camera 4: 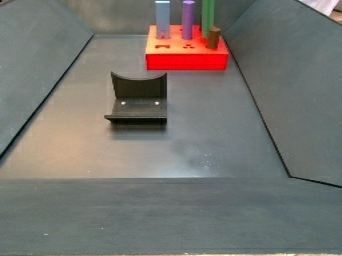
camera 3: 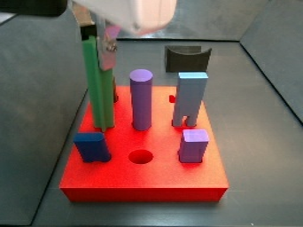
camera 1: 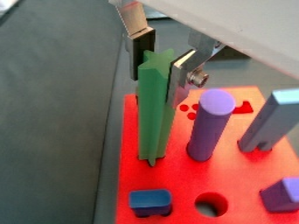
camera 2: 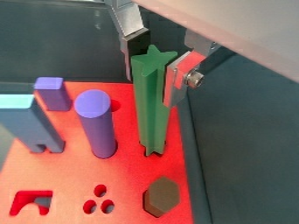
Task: Pick up the star object. Move up. Move to above the board. Insert the star object.
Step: Insert the star object.
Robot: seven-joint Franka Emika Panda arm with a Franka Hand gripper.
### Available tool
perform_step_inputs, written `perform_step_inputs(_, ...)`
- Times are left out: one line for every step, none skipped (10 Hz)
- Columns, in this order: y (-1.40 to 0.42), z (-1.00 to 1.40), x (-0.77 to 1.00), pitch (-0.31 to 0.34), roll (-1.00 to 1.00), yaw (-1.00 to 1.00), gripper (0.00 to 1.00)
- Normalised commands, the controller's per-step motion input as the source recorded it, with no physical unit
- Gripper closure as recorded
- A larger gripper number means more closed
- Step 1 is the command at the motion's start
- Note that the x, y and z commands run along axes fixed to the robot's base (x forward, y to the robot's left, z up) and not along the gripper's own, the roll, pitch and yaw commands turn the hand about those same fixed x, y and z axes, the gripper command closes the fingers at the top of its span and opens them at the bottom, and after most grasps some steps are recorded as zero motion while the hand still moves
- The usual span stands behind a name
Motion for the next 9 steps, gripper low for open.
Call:
perform_step_inputs(0.00, -0.07, 0.00, 0.000, -0.05, -0.43, 1.00)
perform_step_inputs(0.05, 0.00, 0.02, 0.000, -0.04, -0.07, 1.00)
perform_step_inputs(0.00, 0.00, 0.03, 0.000, -0.08, -0.13, 1.00)
perform_step_inputs(0.11, -0.41, 0.01, -0.029, -0.08, -0.12, 1.00)
perform_step_inputs(0.16, -0.81, -0.05, -0.077, 0.00, -0.07, 1.00)
perform_step_inputs(0.09, -0.99, -0.06, -0.084, 0.10, -0.07, 1.00)
perform_step_inputs(0.03, -1.00, -0.01, -0.046, 0.03, -0.12, 1.00)
perform_step_inputs(0.00, -1.00, 0.00, -0.053, 0.00, -0.15, 1.00)
perform_step_inputs(0.09, -1.00, 0.00, 0.000, 0.00, -0.14, 1.00)
